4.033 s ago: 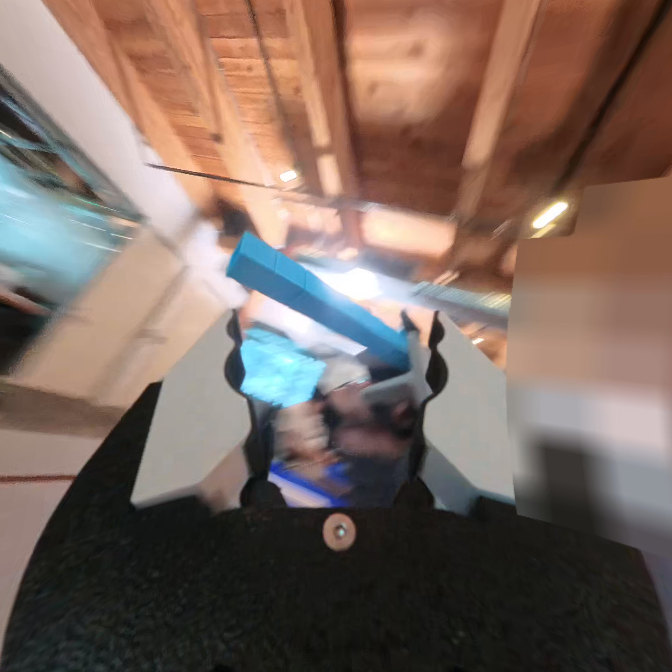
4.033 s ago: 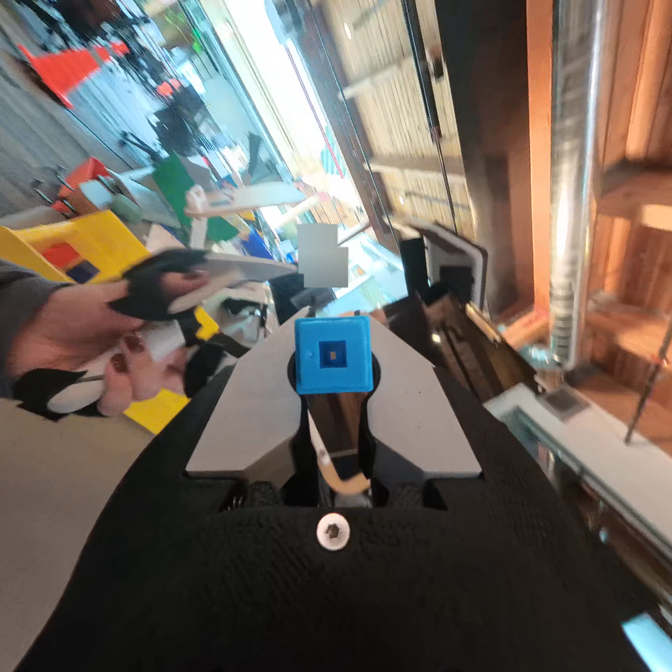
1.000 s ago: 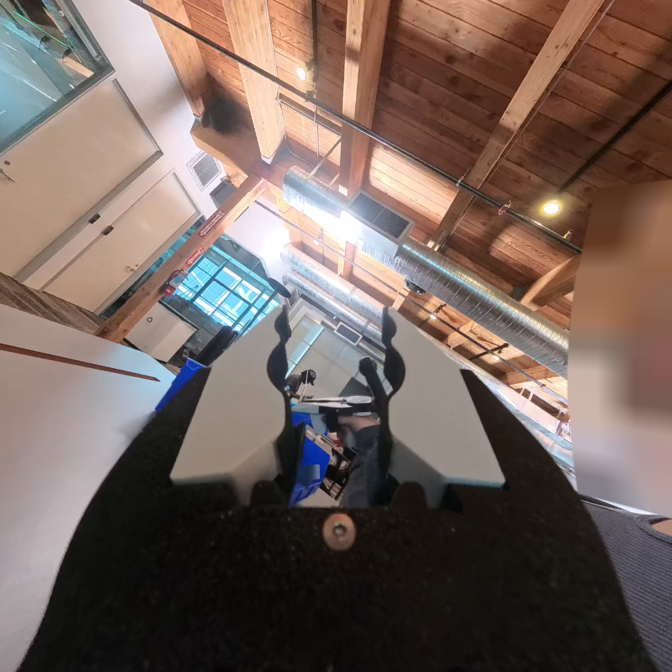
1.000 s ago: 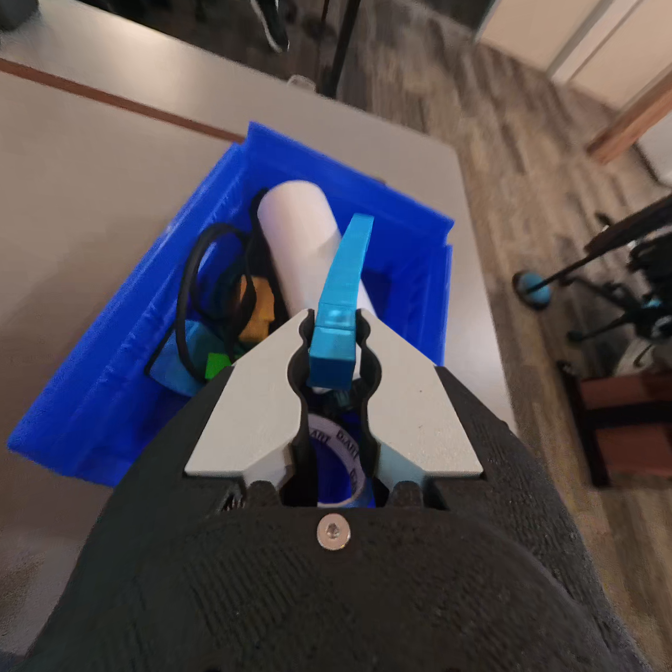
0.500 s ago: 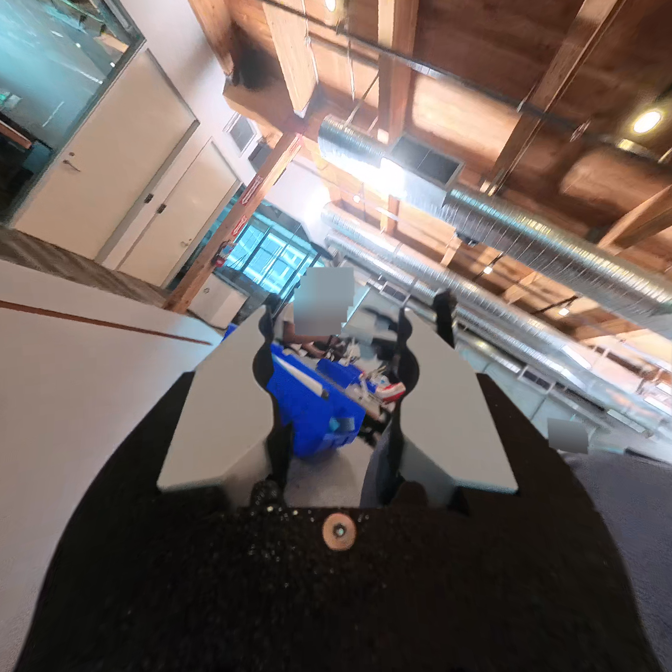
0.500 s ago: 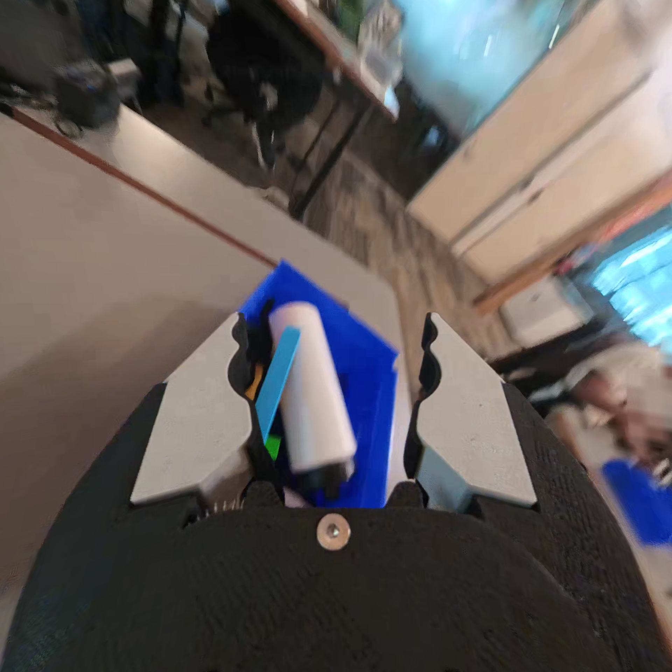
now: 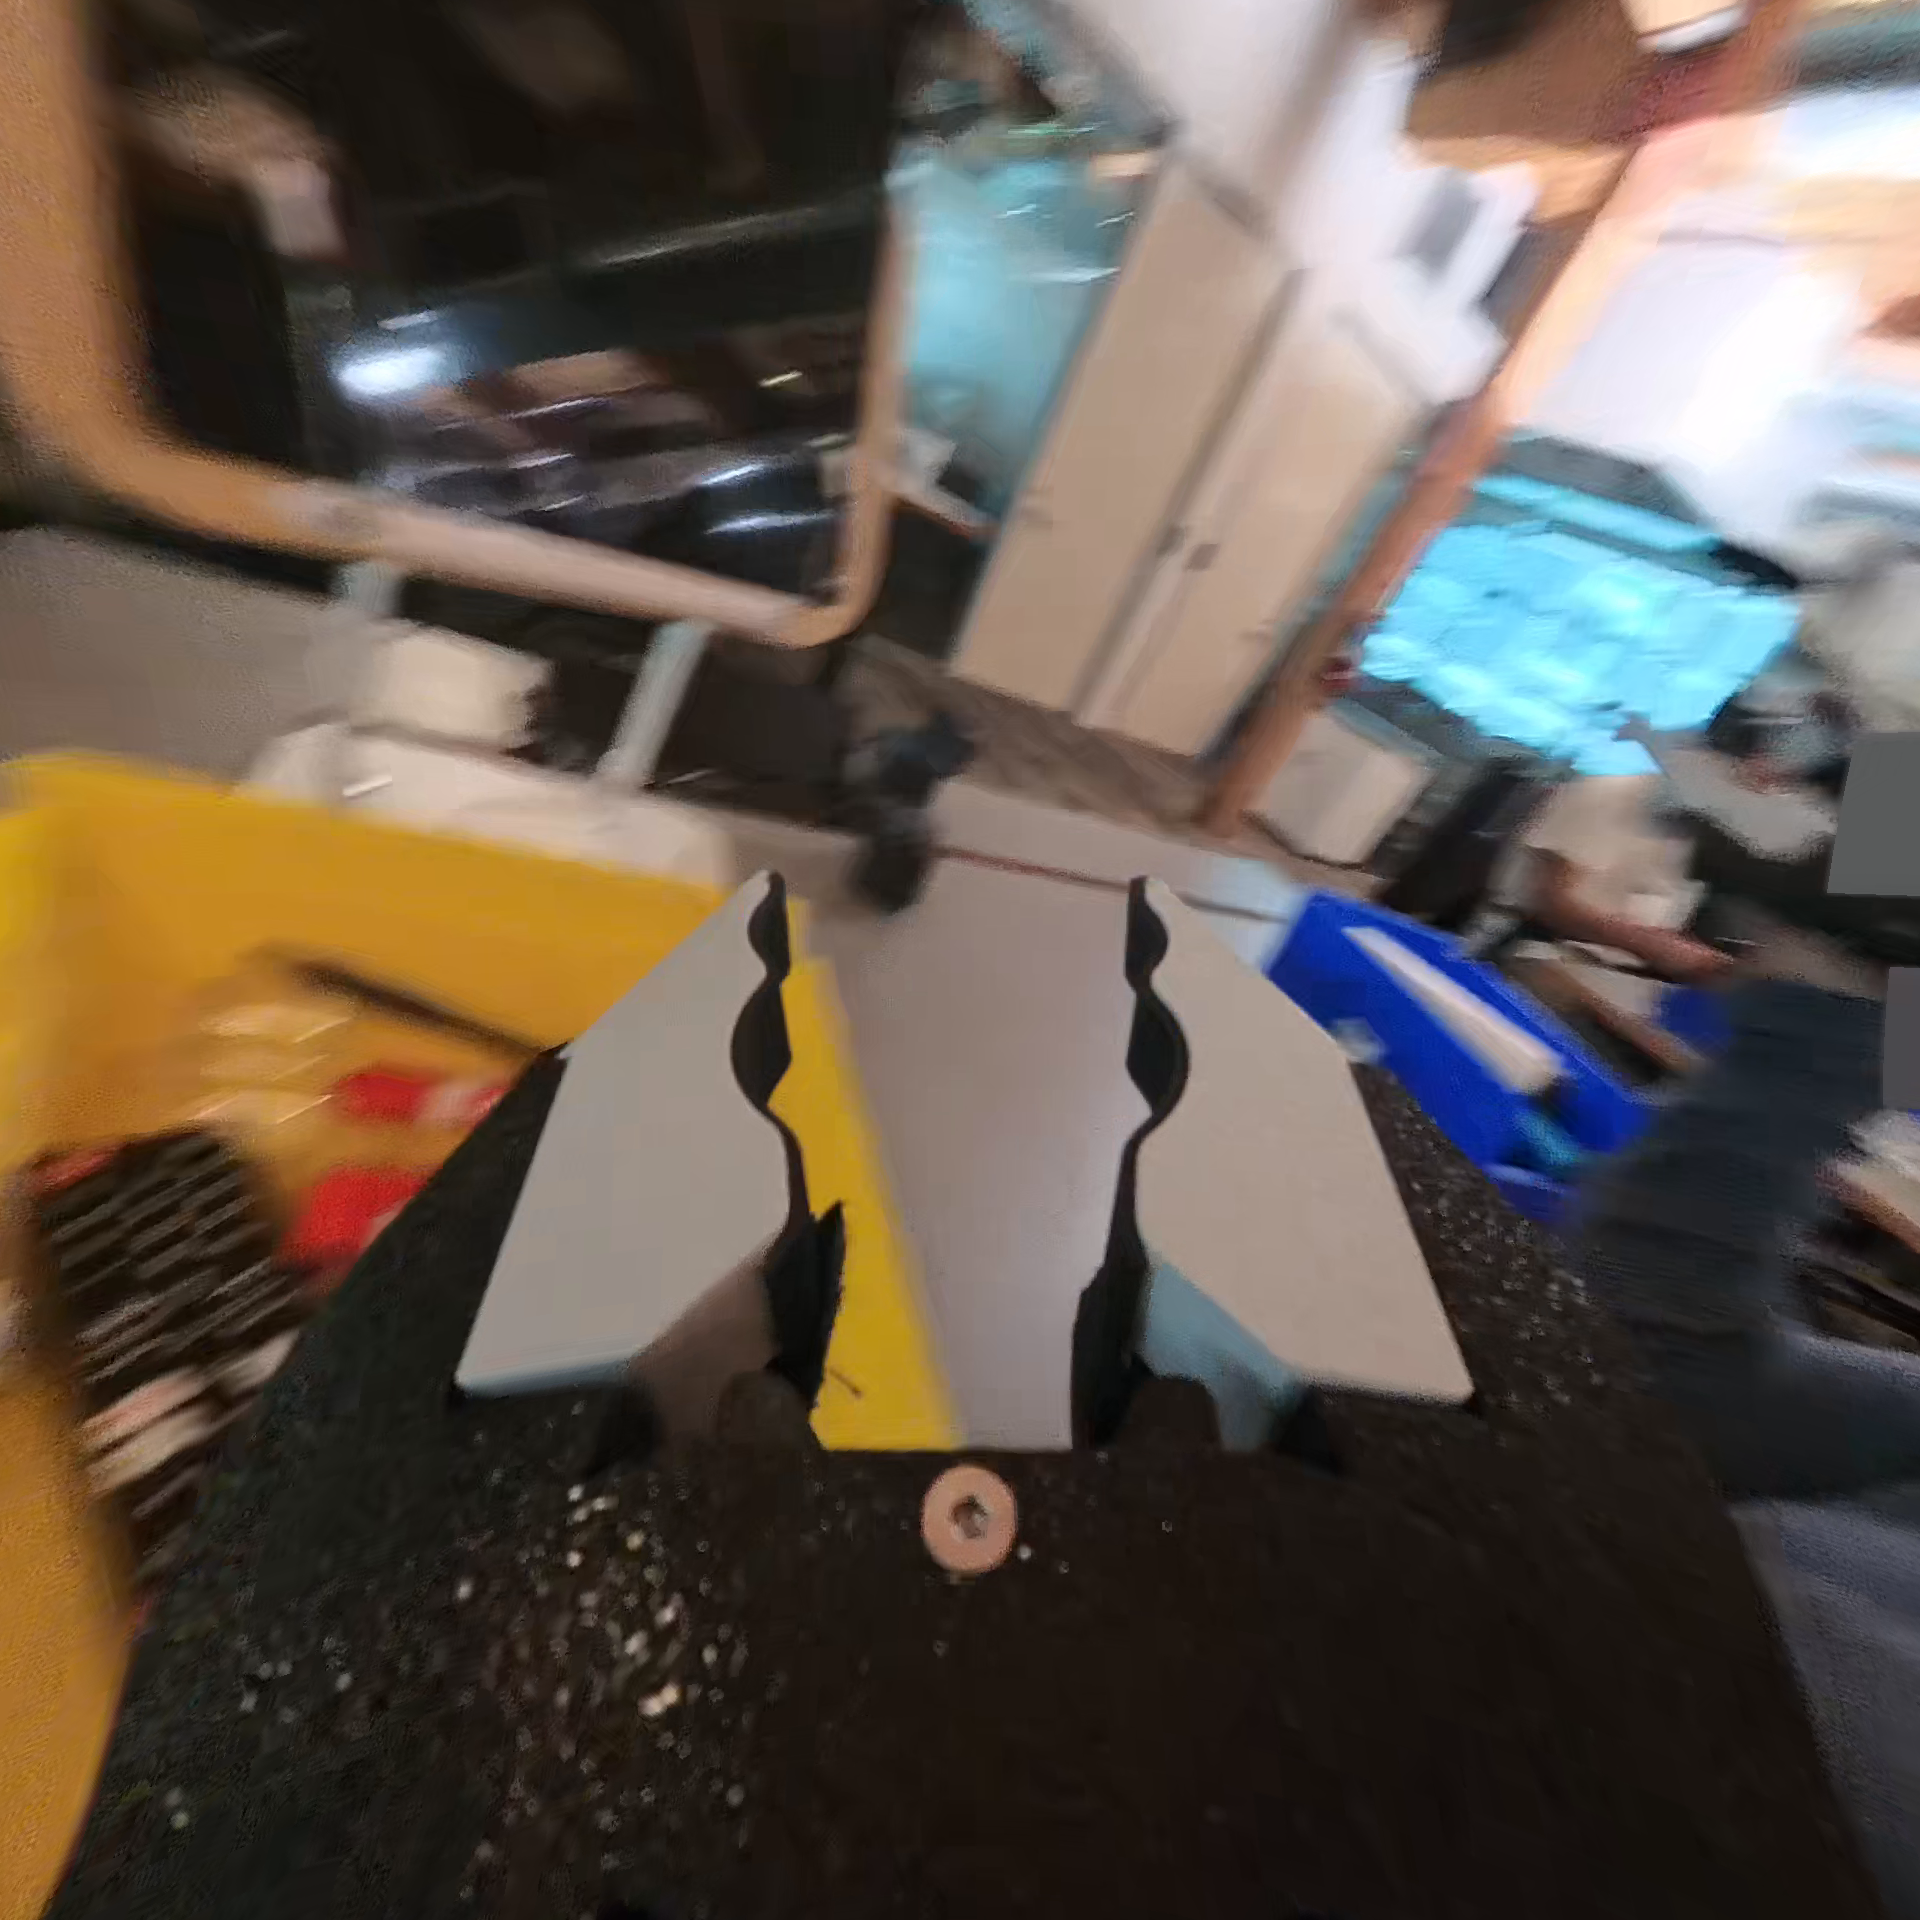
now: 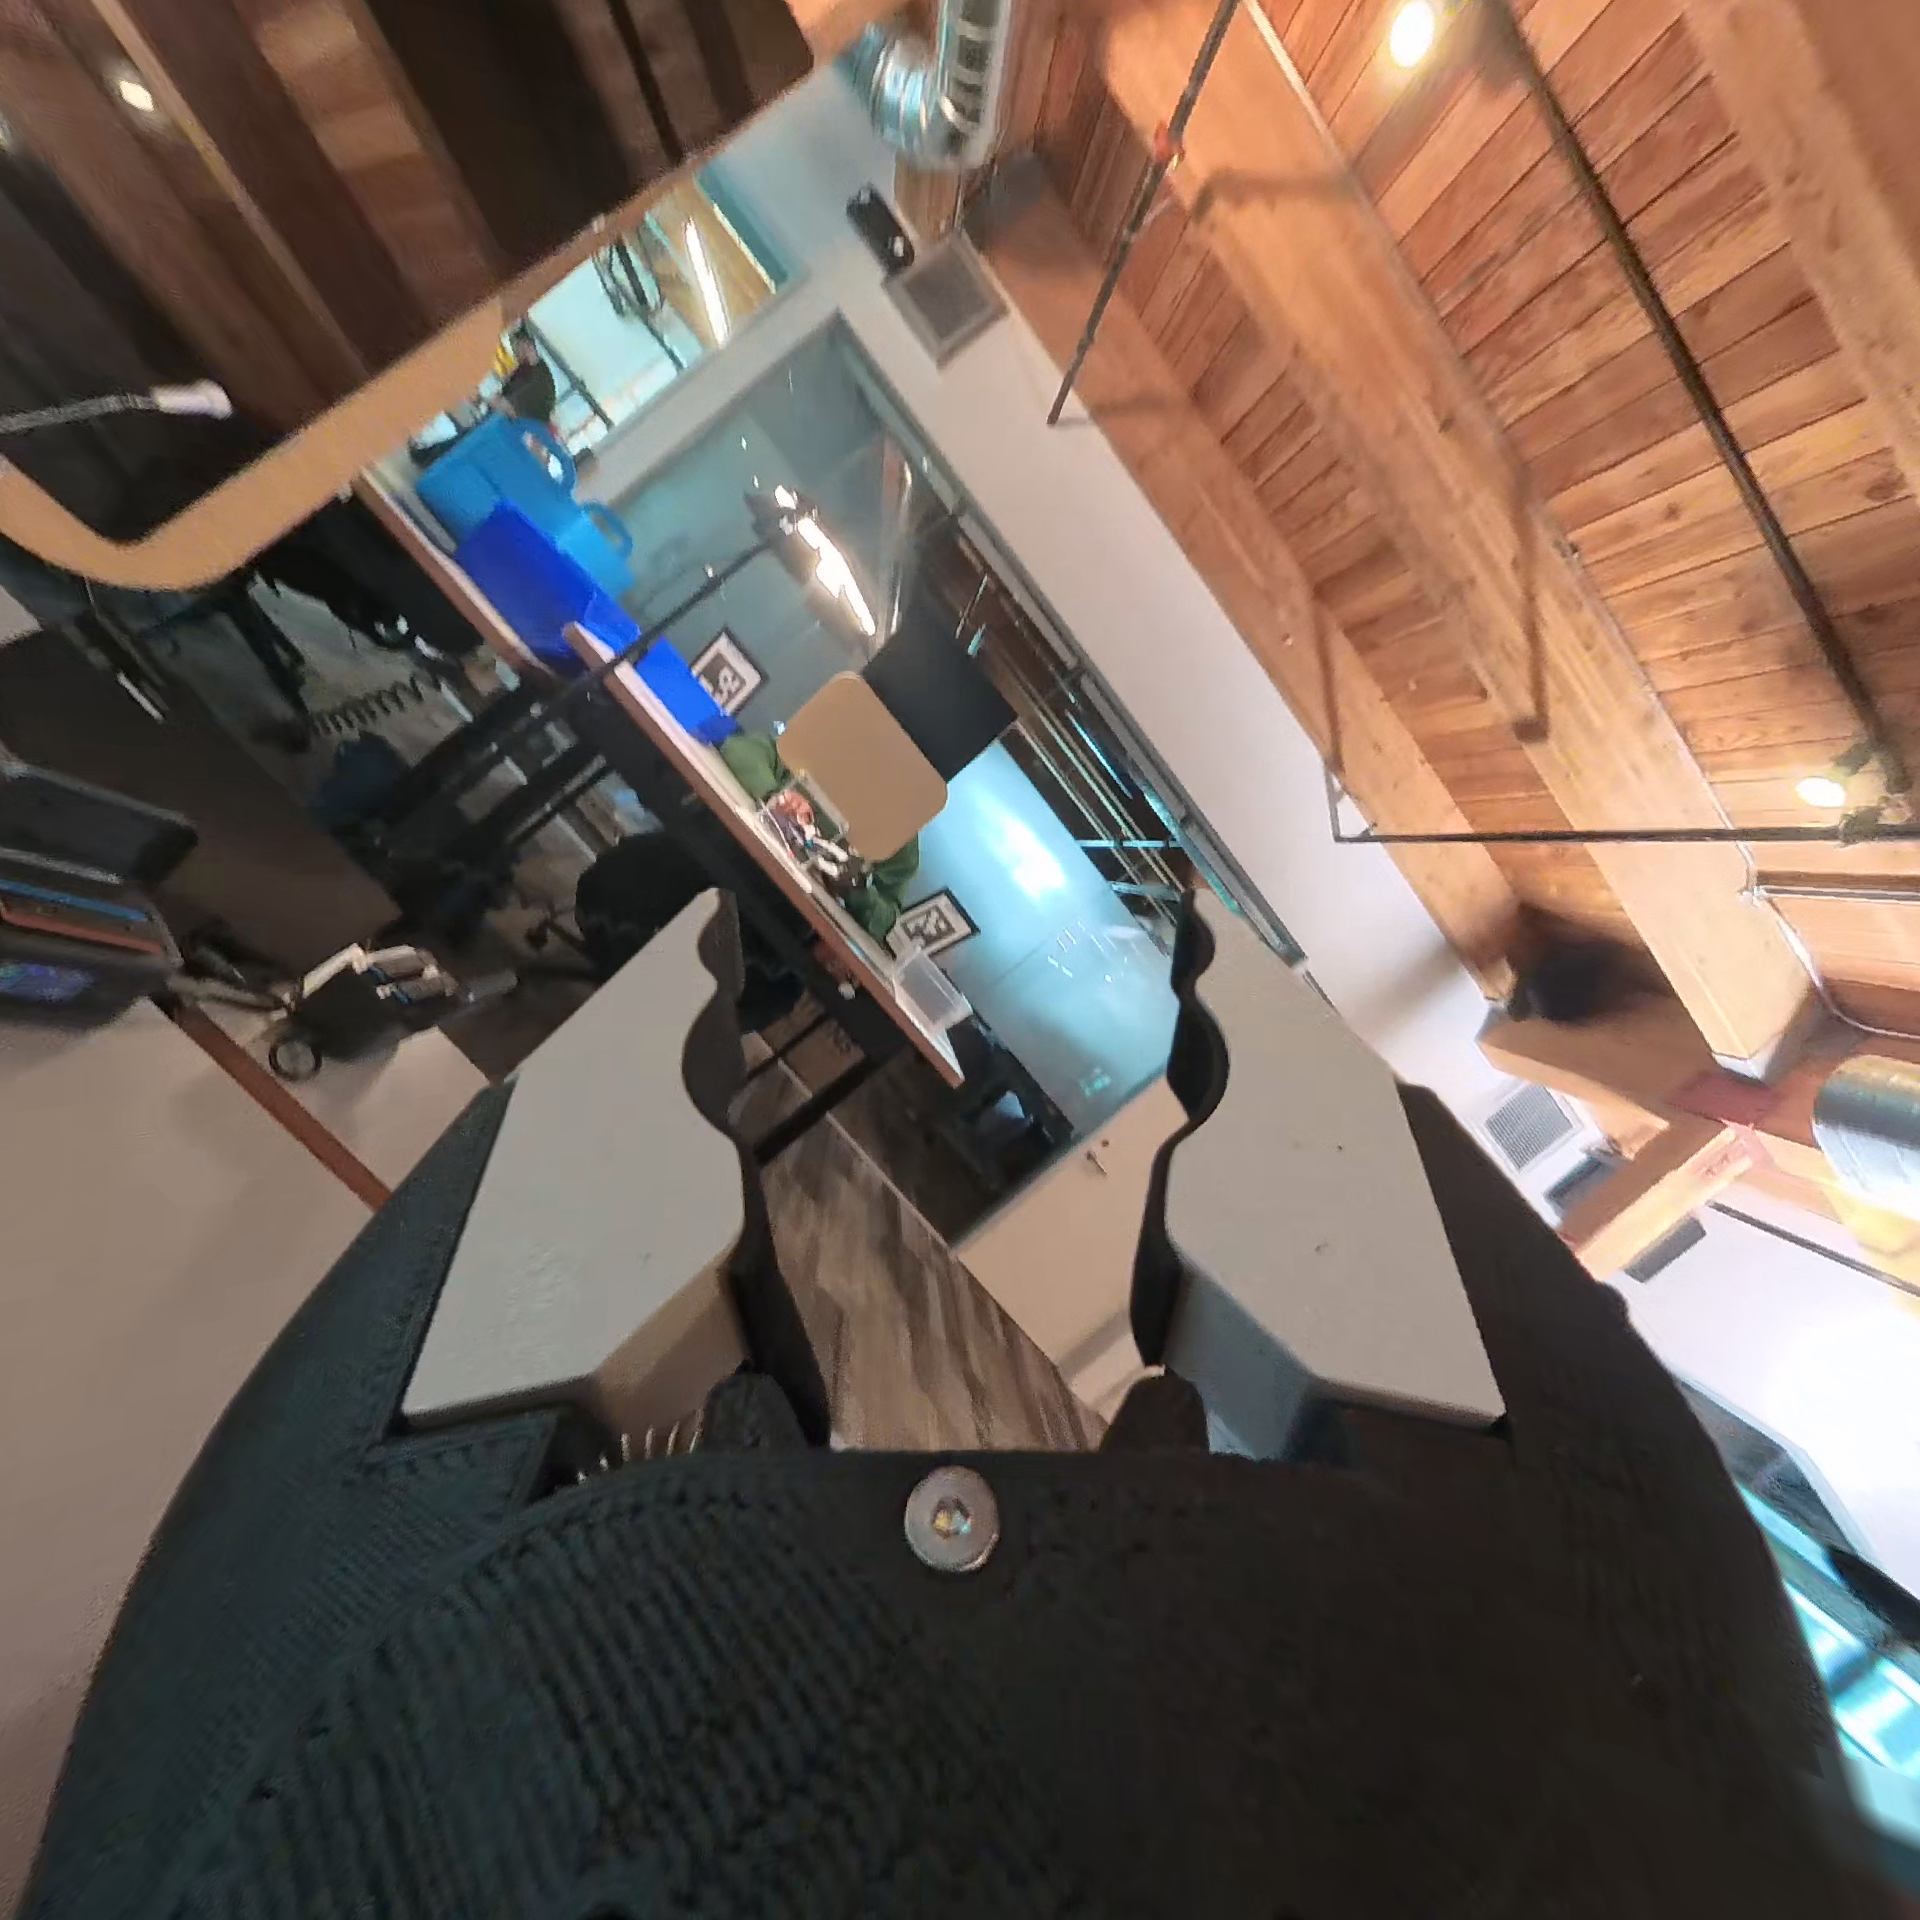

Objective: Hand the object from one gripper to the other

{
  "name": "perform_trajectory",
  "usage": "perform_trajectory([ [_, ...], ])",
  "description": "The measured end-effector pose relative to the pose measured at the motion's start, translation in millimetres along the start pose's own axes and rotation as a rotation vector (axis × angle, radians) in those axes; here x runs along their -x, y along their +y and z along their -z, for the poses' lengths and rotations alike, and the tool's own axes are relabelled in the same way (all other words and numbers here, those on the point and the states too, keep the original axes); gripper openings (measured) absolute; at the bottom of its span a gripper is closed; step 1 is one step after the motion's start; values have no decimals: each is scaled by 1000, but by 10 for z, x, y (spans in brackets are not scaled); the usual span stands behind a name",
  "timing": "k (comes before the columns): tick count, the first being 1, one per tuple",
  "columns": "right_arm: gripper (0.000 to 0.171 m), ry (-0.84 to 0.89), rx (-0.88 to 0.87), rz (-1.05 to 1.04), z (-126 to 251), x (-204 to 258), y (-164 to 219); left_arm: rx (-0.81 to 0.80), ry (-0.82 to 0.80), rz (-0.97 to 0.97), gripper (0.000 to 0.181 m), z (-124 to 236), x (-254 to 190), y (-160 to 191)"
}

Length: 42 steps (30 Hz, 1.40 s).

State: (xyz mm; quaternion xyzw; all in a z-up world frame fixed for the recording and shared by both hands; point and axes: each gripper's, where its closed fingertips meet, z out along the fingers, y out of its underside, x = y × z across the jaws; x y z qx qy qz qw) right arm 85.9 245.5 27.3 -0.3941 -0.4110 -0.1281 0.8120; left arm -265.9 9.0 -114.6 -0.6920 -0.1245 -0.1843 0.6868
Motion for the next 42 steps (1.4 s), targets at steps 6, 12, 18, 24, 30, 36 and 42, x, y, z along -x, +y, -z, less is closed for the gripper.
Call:
perform_trajectory([
  [6,80,-23,-57,-23,-13,59,-127,362,-477,-62,70,373,1220,670],
  [12,81,-44,-16,20,-89,148,-60,657,-668,-113,72,485,1573,1197],
  [18,80,-65,-15,30,-112,199,-58,825,-742,-145,74,501,1679,1380],
  [24,80,-83,-20,35,-116,236,-70,852,-745,-104,60,395,1710,1454],
  [30,79,-119,-67,36,-121,338,-192,822,-781,-264,48,462,1759,1315],
  [36,76,-330,-204,-140,-190,825,-596,537,-733,-448,48,371,1501,791],
  [42,72,-1060,-296,-856,-19,2144,-1482,212,-463,-703,47,-22,505,278],
])
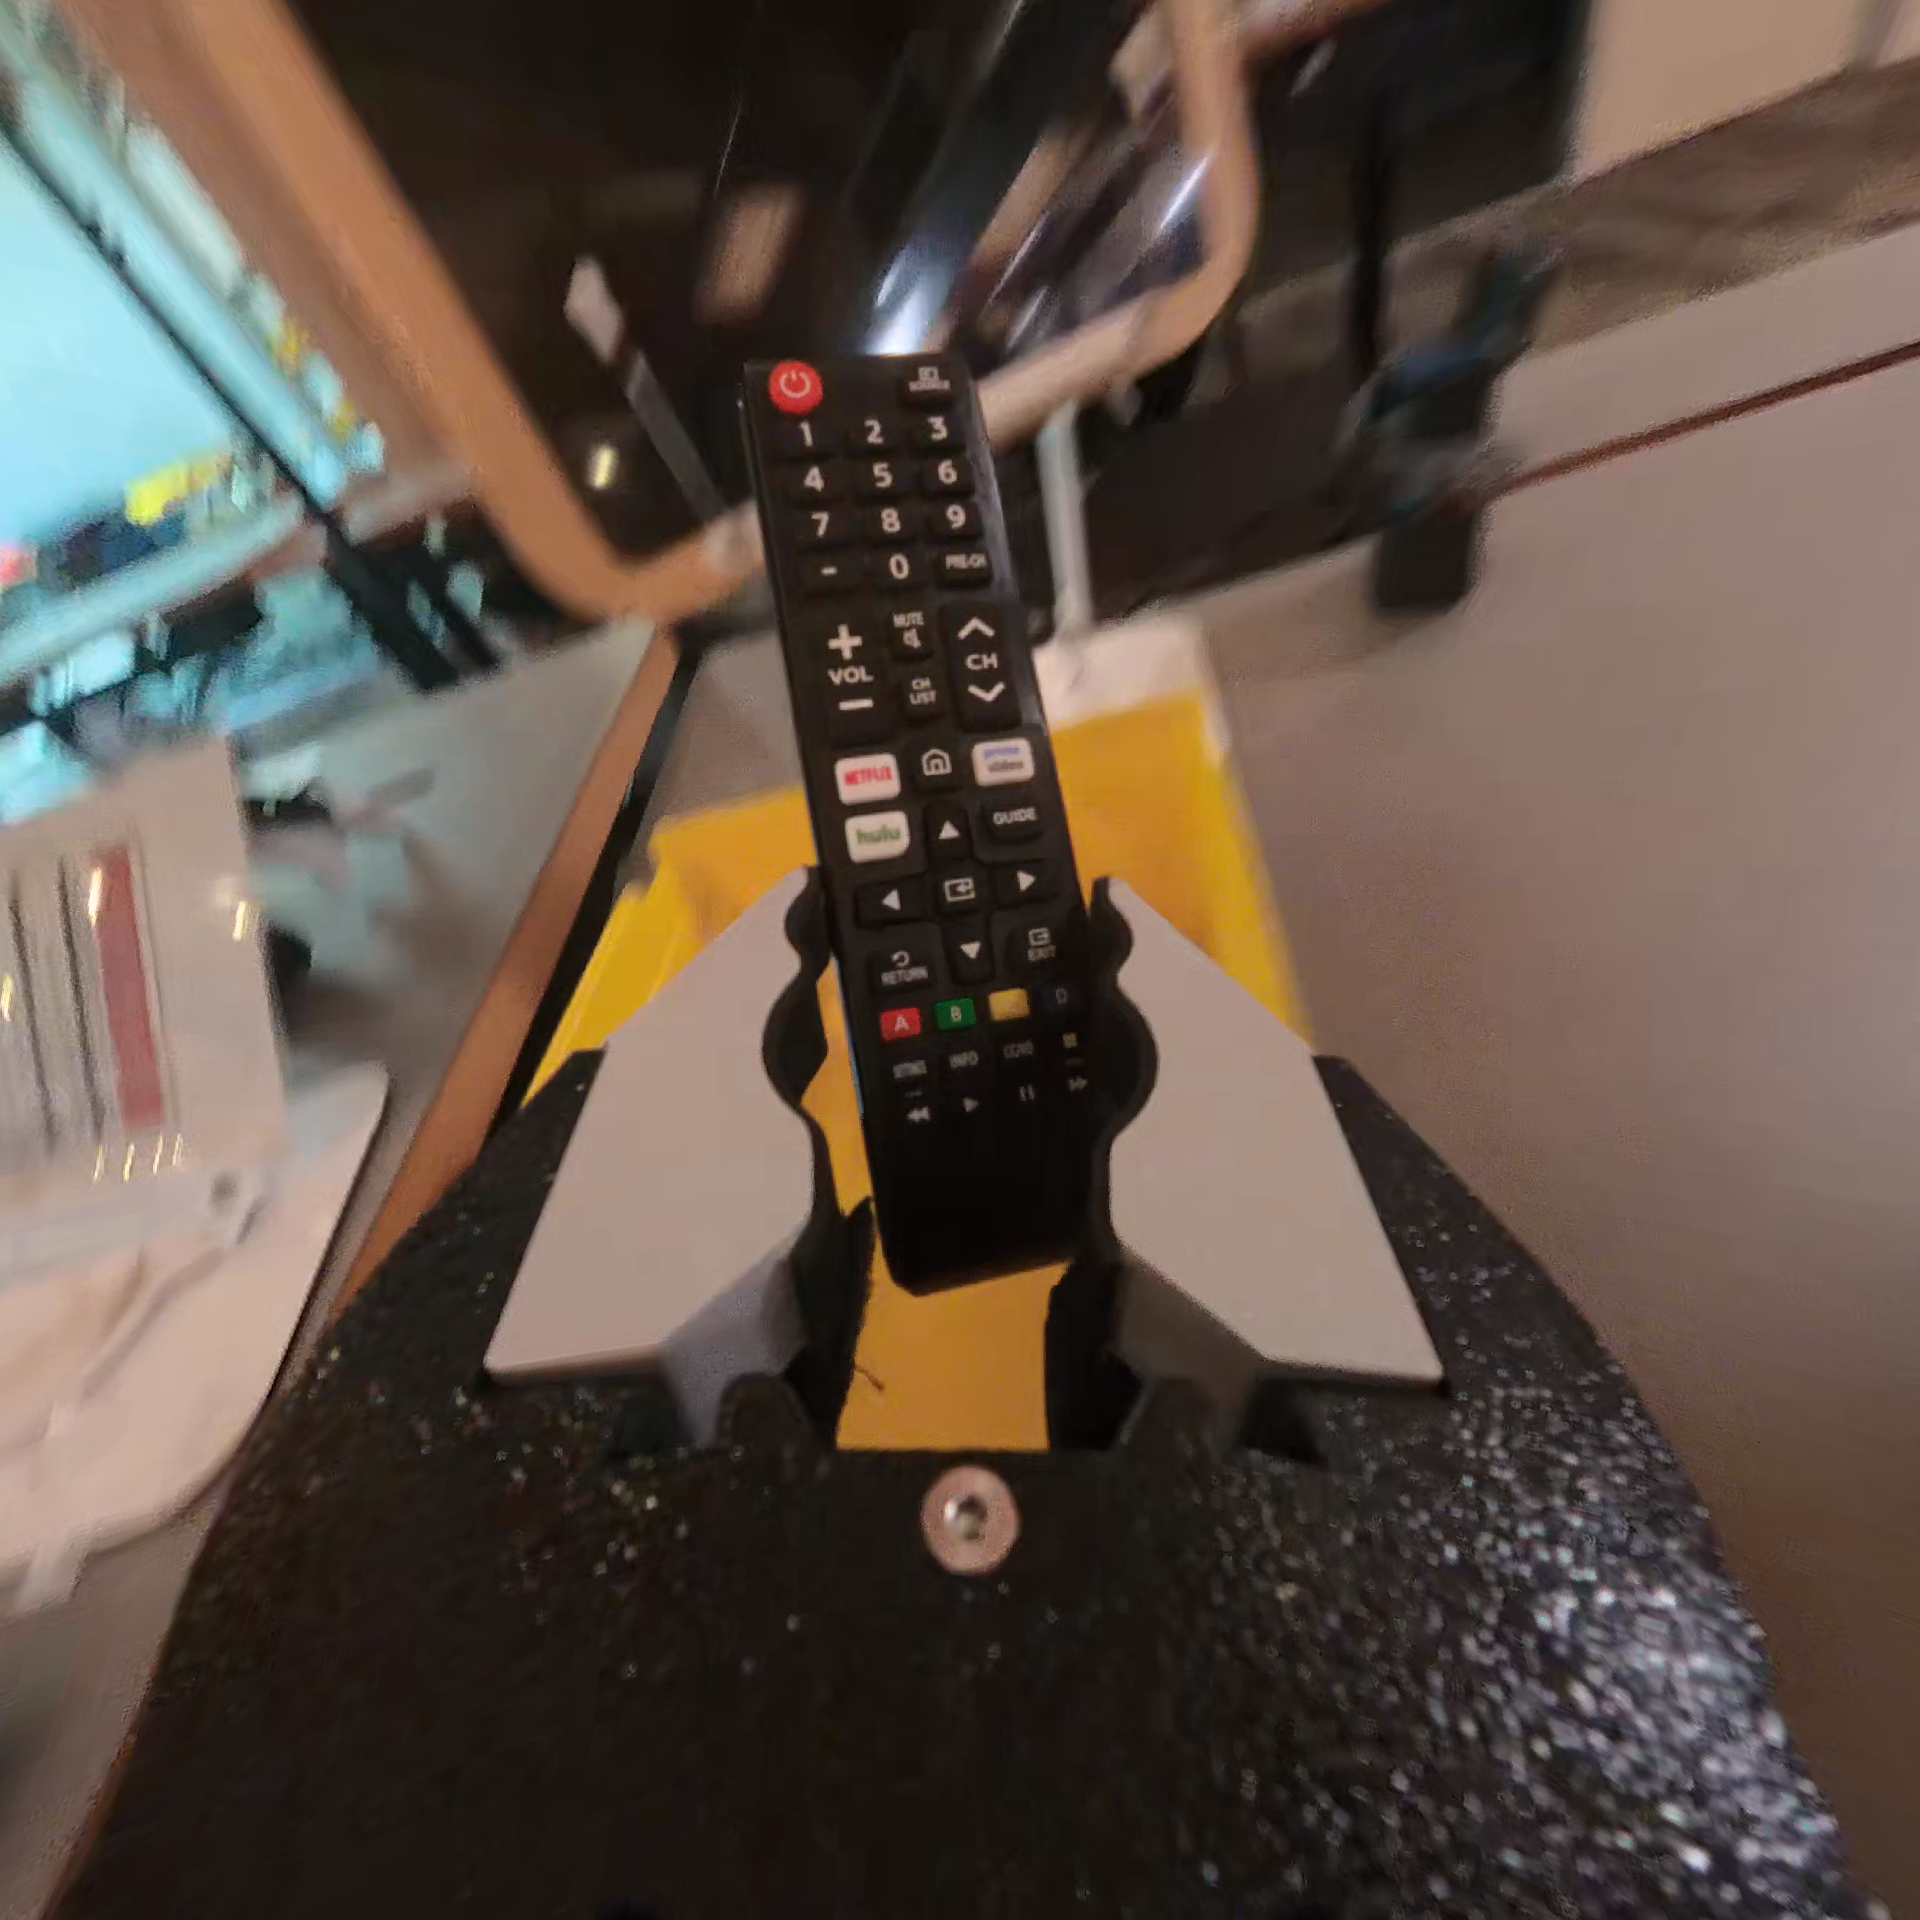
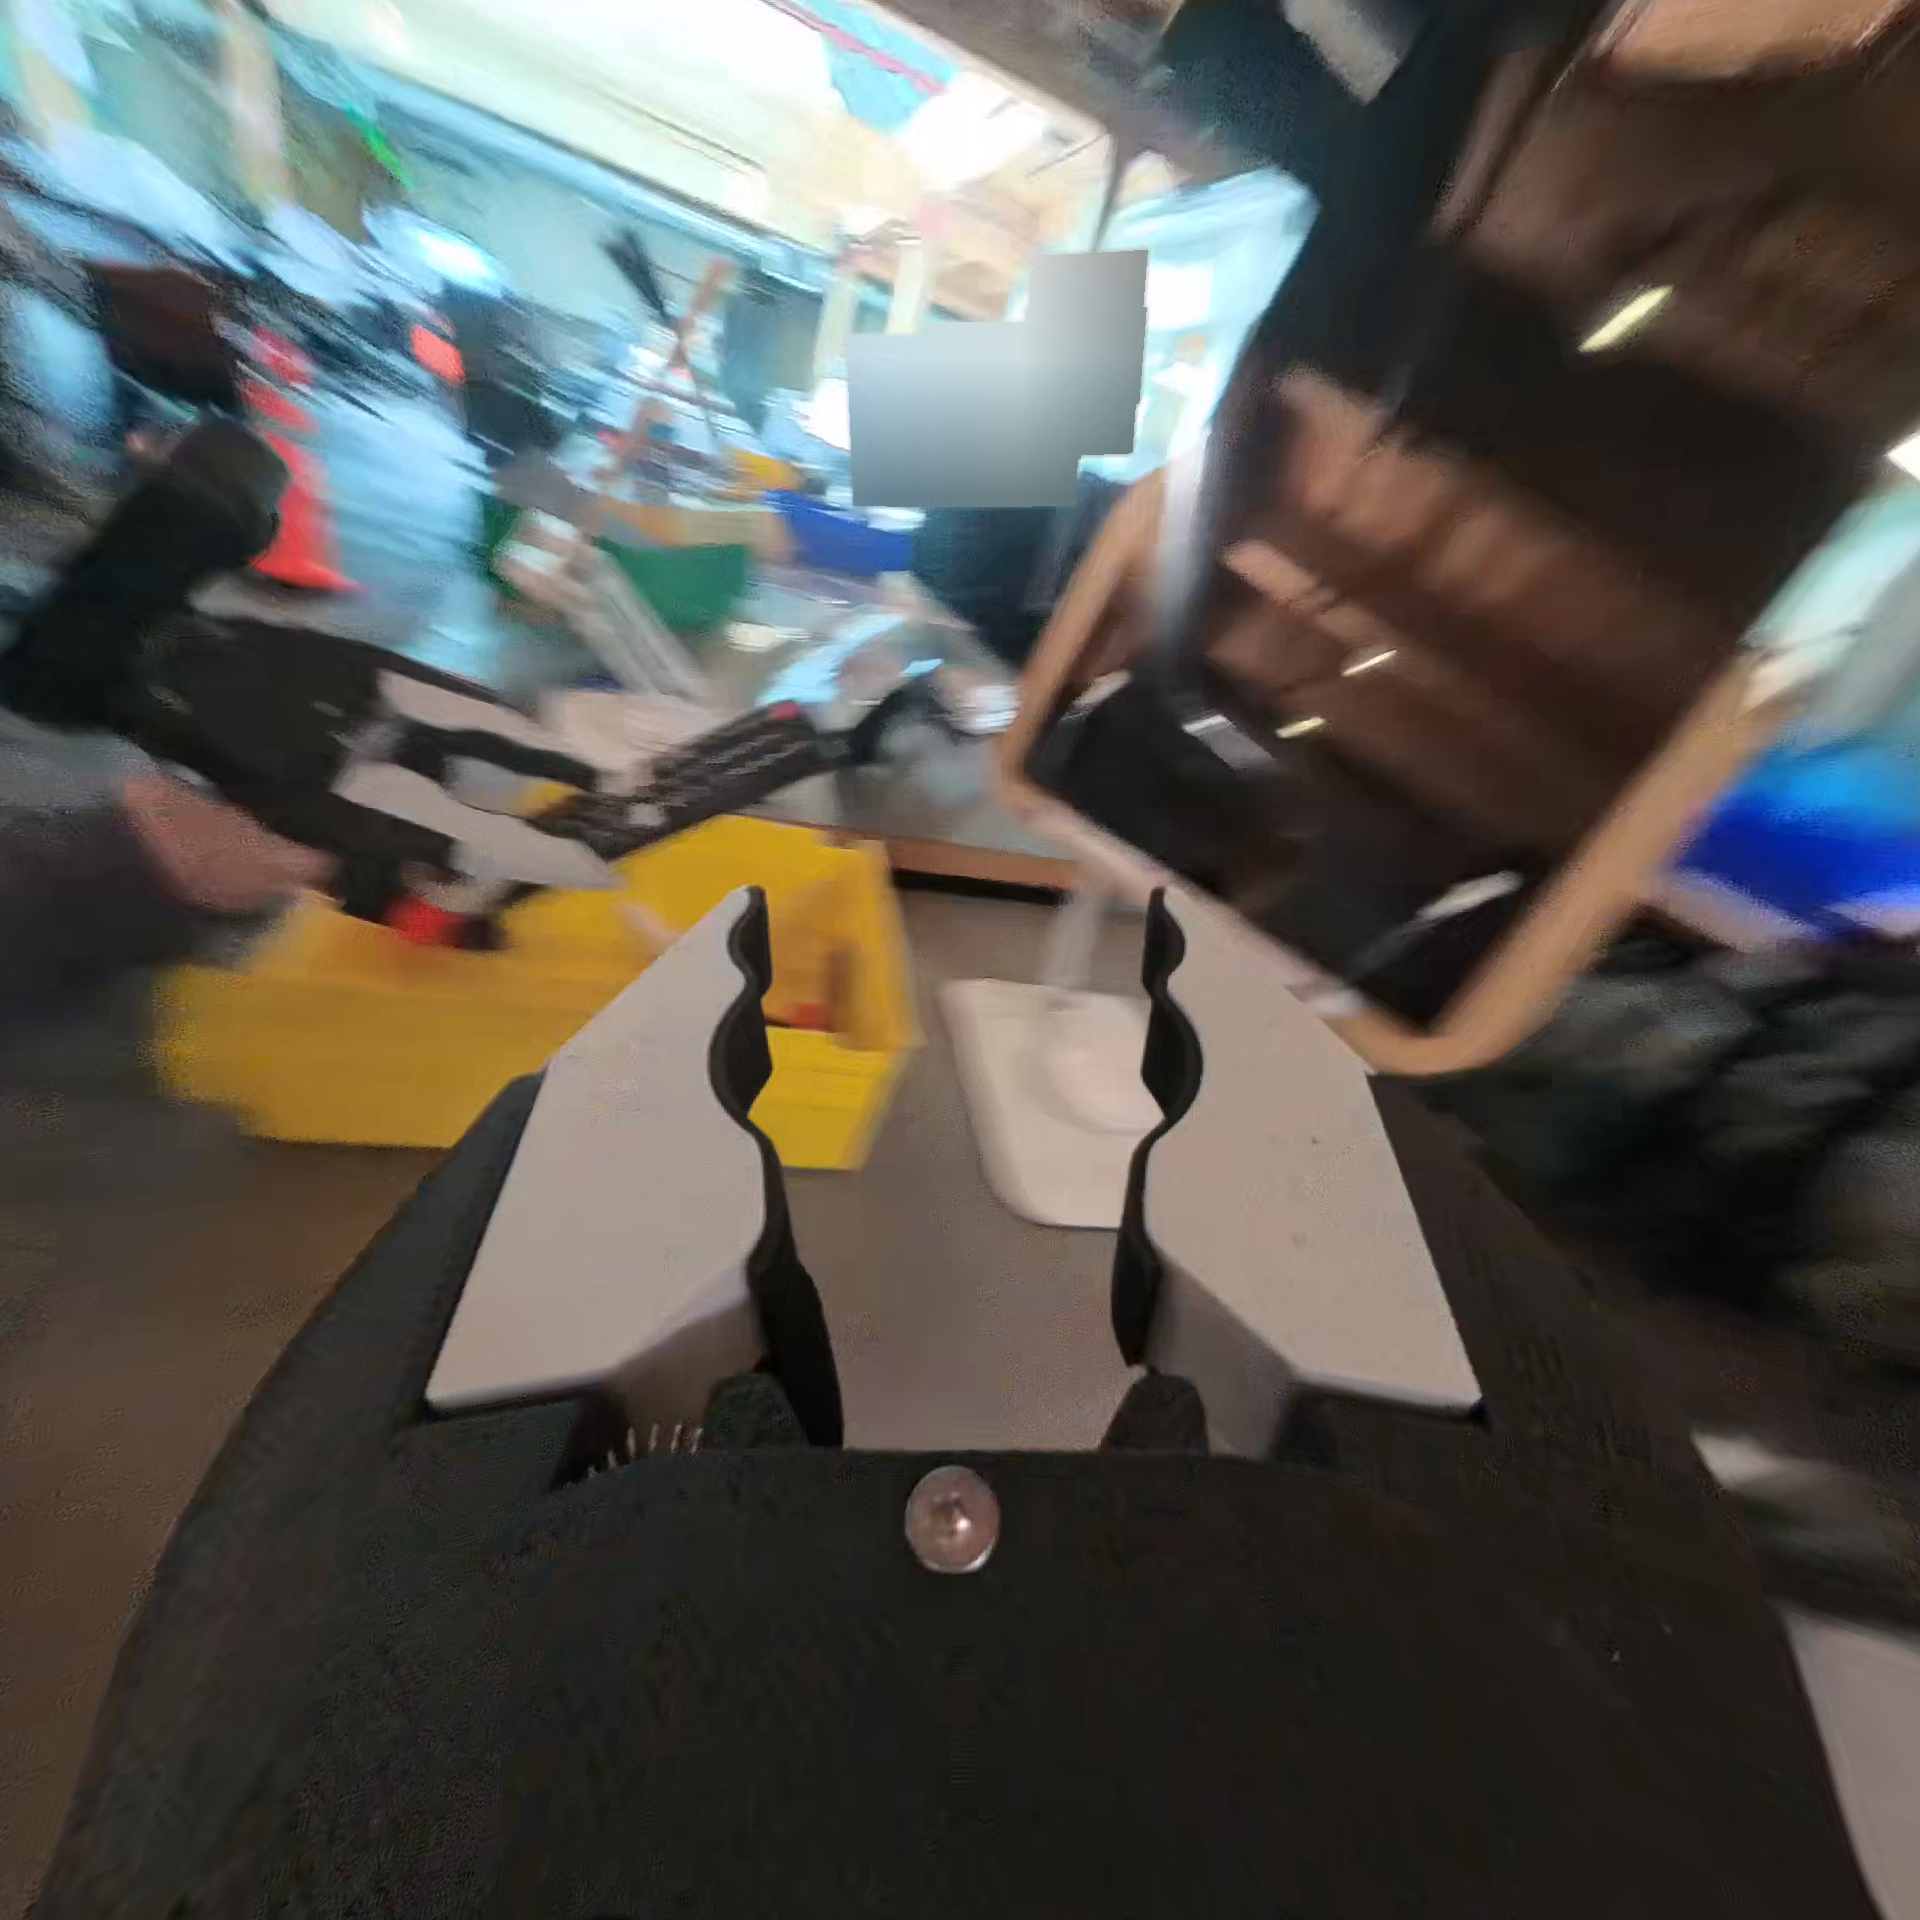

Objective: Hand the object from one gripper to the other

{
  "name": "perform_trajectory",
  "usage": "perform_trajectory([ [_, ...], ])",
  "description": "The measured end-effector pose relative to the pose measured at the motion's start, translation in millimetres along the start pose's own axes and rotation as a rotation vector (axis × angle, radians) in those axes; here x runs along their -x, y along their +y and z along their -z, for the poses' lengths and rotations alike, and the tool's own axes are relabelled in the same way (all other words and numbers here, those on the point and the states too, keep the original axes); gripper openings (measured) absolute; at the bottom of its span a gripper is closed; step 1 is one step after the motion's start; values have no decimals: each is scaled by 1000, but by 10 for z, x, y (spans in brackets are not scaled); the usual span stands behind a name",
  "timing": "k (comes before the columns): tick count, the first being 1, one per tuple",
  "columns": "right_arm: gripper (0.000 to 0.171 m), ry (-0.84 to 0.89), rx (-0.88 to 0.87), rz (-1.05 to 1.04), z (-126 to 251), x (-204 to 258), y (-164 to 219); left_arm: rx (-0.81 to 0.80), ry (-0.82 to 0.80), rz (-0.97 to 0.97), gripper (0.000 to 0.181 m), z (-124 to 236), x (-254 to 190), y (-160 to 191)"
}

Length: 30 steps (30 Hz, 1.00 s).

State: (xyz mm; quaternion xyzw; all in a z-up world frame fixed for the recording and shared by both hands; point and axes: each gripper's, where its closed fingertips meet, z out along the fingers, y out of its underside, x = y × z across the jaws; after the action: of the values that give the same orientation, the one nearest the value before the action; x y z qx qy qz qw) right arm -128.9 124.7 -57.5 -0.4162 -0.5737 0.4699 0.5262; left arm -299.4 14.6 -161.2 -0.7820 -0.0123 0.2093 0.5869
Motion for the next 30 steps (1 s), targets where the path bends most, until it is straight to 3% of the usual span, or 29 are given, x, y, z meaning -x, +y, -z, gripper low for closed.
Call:
perform_trajectory([
  [3,88,-225,58,-322,-463,376,315,-181,107,-121,48,74,-522,-537],
  [6,85,-346,-11,-566,-572,501,294,-268,196,-237,48,72,-998,-821],
  [9,61,-364,-130,-690,-432,362,187,-292,257,-327,48,28,-1338,-943],
  [11,23,-411,-218,-709,-250,359,88,-284,261,-376,49,-24,-1474,-986],
  [13,21,-372,-255,-706,-96,294,108,-299,318,-358,49,-49,-1643,-1031],
  [14,21,-341,-264,-692,-13,249,140,-325,350,-313,47,-48,-1731,-1075],
  [17,21,-175,-303,-650,301,6,314,-436,412,-143,79,-14,-1923,-1229],
  [20,20,-106,-448,-753,743,-201,399,-518,521,71,88,-98,-2079,-1244],
  [26,20,9,-832,-726,1590,-283,467,-465,1136,642,97,-247,-2682,-1165],
  [30,20,32,-917,-695,1772,-297,495,-428,1372,819,97,-288,-2948,-1155],
])
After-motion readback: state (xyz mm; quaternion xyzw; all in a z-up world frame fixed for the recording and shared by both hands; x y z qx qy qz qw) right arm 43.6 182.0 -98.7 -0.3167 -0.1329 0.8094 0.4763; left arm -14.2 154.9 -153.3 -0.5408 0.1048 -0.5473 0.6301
